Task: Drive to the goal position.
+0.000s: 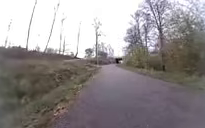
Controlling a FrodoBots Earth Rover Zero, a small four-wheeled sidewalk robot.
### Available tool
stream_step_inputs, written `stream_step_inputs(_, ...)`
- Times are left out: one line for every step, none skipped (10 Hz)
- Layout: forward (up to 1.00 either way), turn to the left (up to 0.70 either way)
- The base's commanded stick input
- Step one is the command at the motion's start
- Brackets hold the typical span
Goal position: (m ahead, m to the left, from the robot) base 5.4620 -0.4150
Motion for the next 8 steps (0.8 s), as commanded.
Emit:
stream_step_inputs(0.7,0.0)
stream_step_inputs(0.7,0.0)
stream_step_inputs(0.7,0.0)
stream_step_inputs(0.7,0.0)
stream_step_inputs(0.7,0.0)
stream_step_inputs(0.7,0.0)
stream_step_inputs(0.7,0.0)
stream_step_inputs(0.7,0.0)
